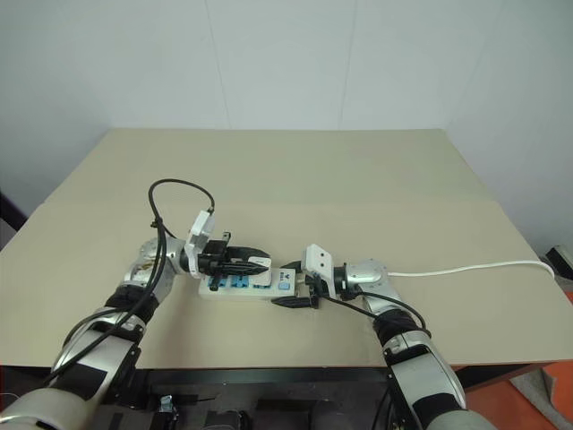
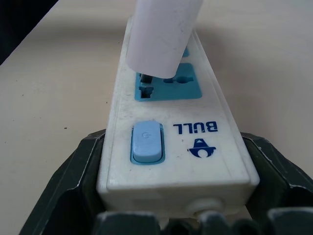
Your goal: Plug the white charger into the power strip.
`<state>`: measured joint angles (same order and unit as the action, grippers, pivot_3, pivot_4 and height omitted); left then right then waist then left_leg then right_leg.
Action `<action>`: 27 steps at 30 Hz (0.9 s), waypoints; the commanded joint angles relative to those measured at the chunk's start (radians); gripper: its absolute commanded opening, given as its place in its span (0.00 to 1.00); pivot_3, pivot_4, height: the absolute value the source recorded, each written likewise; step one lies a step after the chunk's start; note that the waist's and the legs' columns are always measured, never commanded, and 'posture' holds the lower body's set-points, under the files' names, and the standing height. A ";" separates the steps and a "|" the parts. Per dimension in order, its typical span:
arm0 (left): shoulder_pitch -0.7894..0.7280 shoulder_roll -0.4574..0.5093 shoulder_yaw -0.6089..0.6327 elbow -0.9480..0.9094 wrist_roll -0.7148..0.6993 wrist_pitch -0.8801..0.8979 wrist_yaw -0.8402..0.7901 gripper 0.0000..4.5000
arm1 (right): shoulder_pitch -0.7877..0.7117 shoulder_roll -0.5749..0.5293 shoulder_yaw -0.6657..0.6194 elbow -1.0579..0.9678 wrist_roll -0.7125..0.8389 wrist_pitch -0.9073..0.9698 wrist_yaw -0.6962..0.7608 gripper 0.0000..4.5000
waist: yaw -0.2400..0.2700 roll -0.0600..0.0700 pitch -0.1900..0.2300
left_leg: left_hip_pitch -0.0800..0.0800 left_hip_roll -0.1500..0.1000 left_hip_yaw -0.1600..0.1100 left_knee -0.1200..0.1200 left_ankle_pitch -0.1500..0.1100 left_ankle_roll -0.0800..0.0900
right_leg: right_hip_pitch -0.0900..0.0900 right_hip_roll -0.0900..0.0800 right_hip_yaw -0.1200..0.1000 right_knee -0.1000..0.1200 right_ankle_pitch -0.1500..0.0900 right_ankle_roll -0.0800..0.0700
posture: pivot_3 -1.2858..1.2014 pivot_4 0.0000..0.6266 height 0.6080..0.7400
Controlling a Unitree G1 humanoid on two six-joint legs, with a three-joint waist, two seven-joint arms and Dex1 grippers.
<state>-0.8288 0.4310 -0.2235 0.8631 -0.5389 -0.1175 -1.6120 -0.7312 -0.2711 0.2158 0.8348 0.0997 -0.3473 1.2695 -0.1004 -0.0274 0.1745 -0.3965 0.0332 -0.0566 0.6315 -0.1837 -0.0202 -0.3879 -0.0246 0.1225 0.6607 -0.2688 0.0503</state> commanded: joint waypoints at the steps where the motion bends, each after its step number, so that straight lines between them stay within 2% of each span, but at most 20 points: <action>1: 0.026 0.010 -0.025 0.005 0.027 -0.019 -0.002 0.23 | 0.001 -0.025 -0.004 0.003 -0.020 -0.008 0.003 0.76 | 0.001 0.000 0.000 | 0.000 0.000 0.000 0.000 0.000 0.000 | 0.000 0.000 0.000 0.000 0.000 0.000 | 0.52 0.24 1.00; 13: -0.011 -0.063 0.035 0.157 0.144 -0.144 -0.002 0.23 | 0.008 -0.026 -0.003 -0.004 -0.018 -0.007 -0.003 0.76 | 0.007 0.000 -0.004 | 0.002 0.000 0.000 0.000 0.000 0.000 | 0.002 0.000 0.000 -0.001 0.000 0.000 | 0.52 0.24 1.00; 19: -0.023 -0.052 0.020 0.165 0.134 -0.117 -0.002 0.23 | 0.015 -0.030 -0.002 -0.015 -0.016 -0.004 -0.003 0.76 | 0.006 0.001 -0.005 | 0.002 0.000 0.000 0.000 0.000 0.000 | 0.003 0.000 0.000 -0.002 0.000 0.000 | 0.52 0.24 1.00; 27: -0.003 -0.001 -0.063 0.078 0.044 -0.035 -0.002 0.23 | 0.014 -0.030 -0.004 -0.011 -0.018 -0.006 -0.011 0.76 | 0.006 0.001 -0.006 | 0.002 0.000 0.000 0.000 0.000 0.000 | 0.003 0.000 0.000 -0.002 0.000 0.000 | 0.52 0.24 1.00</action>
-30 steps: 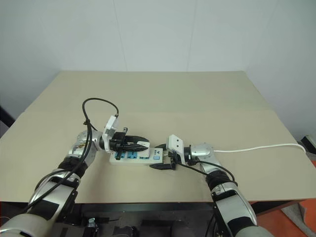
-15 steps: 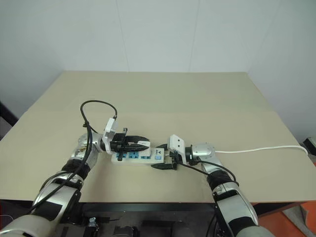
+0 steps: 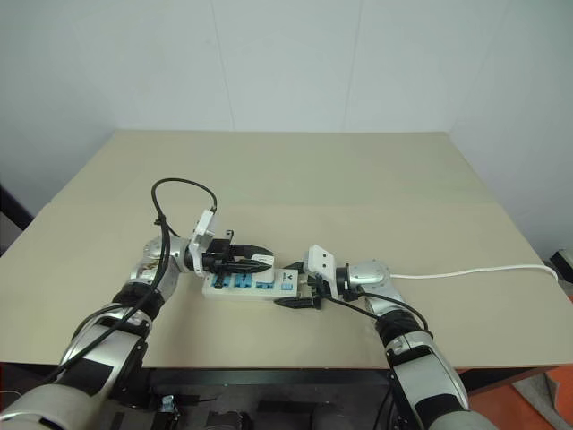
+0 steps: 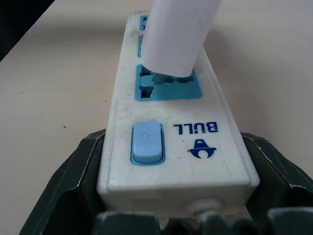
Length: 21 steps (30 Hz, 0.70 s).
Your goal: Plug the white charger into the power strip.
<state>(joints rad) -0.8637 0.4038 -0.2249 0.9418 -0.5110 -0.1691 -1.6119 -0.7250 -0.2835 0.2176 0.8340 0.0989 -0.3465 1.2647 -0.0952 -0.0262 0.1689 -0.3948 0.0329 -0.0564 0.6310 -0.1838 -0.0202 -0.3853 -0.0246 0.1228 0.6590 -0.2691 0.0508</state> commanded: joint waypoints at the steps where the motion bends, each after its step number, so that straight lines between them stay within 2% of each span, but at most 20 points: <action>1: 0.033 0.029 -0.067 -0.002 0.012 0.018 -0.003 0.23 | 0.007 -0.016 -0.006 -0.009 -0.017 -0.007 -0.007 0.76 | 0.000 0.000 0.000 | 0.000 0.000 0.000 0.000 0.000 0.000 | 0.000 0.000 0.000 0.000 0.000 0.000 | 0.52 0.24 1.00; 21: 0.036 -0.006 -0.060 0.032 -0.001 -0.037 -0.003 0.23 | 0.045 -0.031 -0.002 -0.057 -0.016 0.012 -0.008 0.76 | 0.009 0.000 0.000 | 0.000 0.000 0.000 0.000 0.000 0.000 | 0.000 0.000 0.000 -0.002 0.000 0.000 | 0.52 0.24 1.00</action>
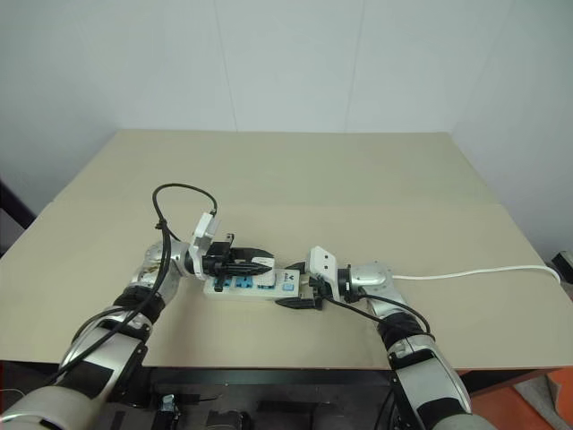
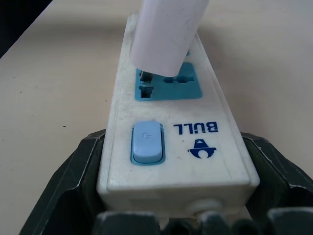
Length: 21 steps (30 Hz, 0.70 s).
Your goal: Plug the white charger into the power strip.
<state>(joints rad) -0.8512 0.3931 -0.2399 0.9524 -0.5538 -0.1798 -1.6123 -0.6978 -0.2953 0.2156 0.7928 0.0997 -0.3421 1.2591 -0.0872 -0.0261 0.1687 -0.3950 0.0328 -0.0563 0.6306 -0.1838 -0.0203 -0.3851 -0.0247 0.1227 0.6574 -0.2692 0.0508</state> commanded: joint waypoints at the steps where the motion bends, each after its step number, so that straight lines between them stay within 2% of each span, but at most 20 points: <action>1: 0.025 0.006 -0.048 0.023 0.047 -0.033 -0.002 0.23 | 0.019 -0.019 0.001 -0.018 -0.018 0.007 -0.003 0.76 | 0.001 0.000 0.000 | 0.000 0.000 0.000 0.000 0.000 0.000 | 0.000 0.000 0.000 0.000 0.000 0.000 | 0.52 0.24 1.00; 12: 0.015 -0.021 -0.020 0.061 0.050 -0.055 -0.002 0.23 | 0.030 -0.020 0.003 -0.038 -0.014 0.021 -0.003 0.76 | 0.008 0.000 0.000 | 0.000 0.000 0.000 0.000 0.000 0.000 | 0.000 0.000 0.000 -0.001 0.000 0.000 | 0.52 0.24 1.00; 21: 0.012 -0.018 -0.068 0.038 0.026 -0.032 -0.002 0.23 | 0.037 -0.021 0.000 -0.052 -0.014 0.031 -0.005 0.76 | 0.014 0.000 0.000 | 0.000 0.000 0.000 -0.001 0.000 0.000 | 0.000 0.000 0.000 -0.001 0.000 0.000 | 0.52 0.24 1.00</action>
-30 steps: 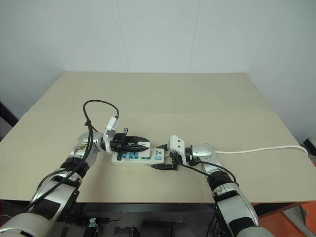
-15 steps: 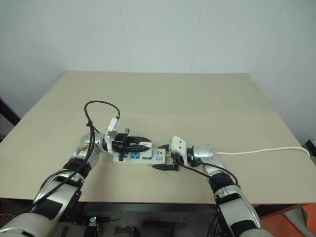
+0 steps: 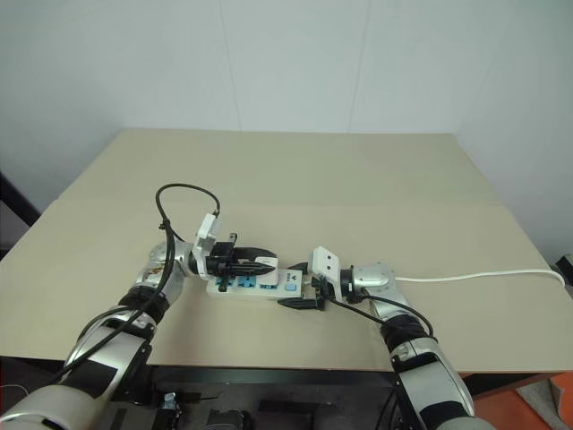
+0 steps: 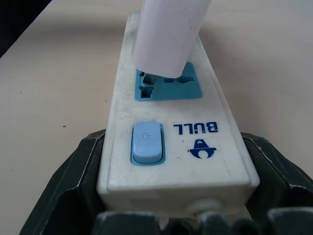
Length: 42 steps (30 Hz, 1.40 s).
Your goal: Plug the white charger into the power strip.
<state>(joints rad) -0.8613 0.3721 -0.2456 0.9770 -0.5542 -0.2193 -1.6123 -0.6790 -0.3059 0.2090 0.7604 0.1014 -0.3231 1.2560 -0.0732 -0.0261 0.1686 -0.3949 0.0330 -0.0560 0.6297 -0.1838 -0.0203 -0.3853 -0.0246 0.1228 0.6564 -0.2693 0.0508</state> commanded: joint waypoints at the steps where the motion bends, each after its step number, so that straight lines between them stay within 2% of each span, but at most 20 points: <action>1: 0.025 0.009 -0.077 0.005 0.026 0.006 -0.002 0.23 | 0.019 -0.010 0.007 -0.021 -0.016 0.013 -0.003 0.76 | 0.000 0.000 0.000 | 0.000 0.000 0.000 0.000 0.000 0.000 | 0.000 0.000 0.000 0.000 0.000 0.000 | 0.52 0.24 1.00; 14: 0.027 0.012 -0.081 0.053 0.049 -0.078 -0.002 0.23 | 0.030 -0.015 0.003 -0.040 -0.014 0.023 -0.007 0.76 | 0.001 0.000 0.000 | -0.002 0.000 0.000 -0.001 0.000 0.000 | -0.002 0.000 0.000 -0.002 0.000 0.000 | 0.52 0.24 1.00; 19: 0.043 0.021 -0.091 0.118 0.129 -0.204 -0.002 0.23 | 0.028 -0.014 0.003 -0.039 -0.015 0.022 -0.007 0.76 | 0.001 0.000 -0.001 | 0.000 0.000 0.000 -0.001 0.000 0.000 | -0.001 0.000 0.000 -0.001 0.000 0.000 | 0.52 0.24 1.00; 23: 0.043 0.011 -0.044 0.180 0.181 -0.281 -0.002 0.23 | 0.028 -0.011 0.006 -0.037 -0.016 0.017 -0.012 0.76 | 0.003 0.001 -0.004 | 0.003 0.000 0.000 -0.001 0.000 0.000 | 0.002 0.000 0.001 -0.001 -0.001 -0.001 | 0.52 0.24 1.00; 29: 0.042 0.020 -0.041 0.239 0.294 -0.324 0.014 0.23 | 0.027 -0.010 0.011 -0.033 -0.017 0.012 -0.017 0.76 | 0.004 0.002 -0.006 | 0.010 0.000 0.000 -0.001 0.000 0.000 | 0.010 0.000 0.000 -0.003 -0.001 -0.001 | 0.52 0.24 1.00; 32: 0.039 0.026 -0.040 0.261 0.331 -0.283 0.027 0.23 | 0.026 -0.010 0.015 -0.027 -0.025 0.004 -0.021 0.76 | 0.003 0.004 -0.009 | 0.015 0.000 0.000 -0.002 0.000 0.000 | 0.016 0.000 0.000 -0.007 -0.002 -0.003 | 0.52 0.24 1.00; 42: 0.017 0.035 -0.029 0.290 0.386 -0.103 0.055 0.23 | 0.029 -0.008 0.022 -0.027 -0.033 -0.003 -0.031 0.76 | 0.001 0.009 -0.023 | 0.016 0.000 0.000 -0.003 0.000 0.000 | 0.018 0.000 0.001 -0.008 -0.004 -0.006 | 0.52 0.24 1.00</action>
<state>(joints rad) -0.9152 0.3483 -0.2323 1.1239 -0.3206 -0.3700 -1.6094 -0.6572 -0.3045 0.2213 0.7644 0.0795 -0.2939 1.1951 -0.0721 -0.0166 0.1461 -0.3786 0.0330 -0.0563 0.6266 -0.1840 -0.0205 -0.3674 -0.0244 0.1234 0.6482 -0.2738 0.0446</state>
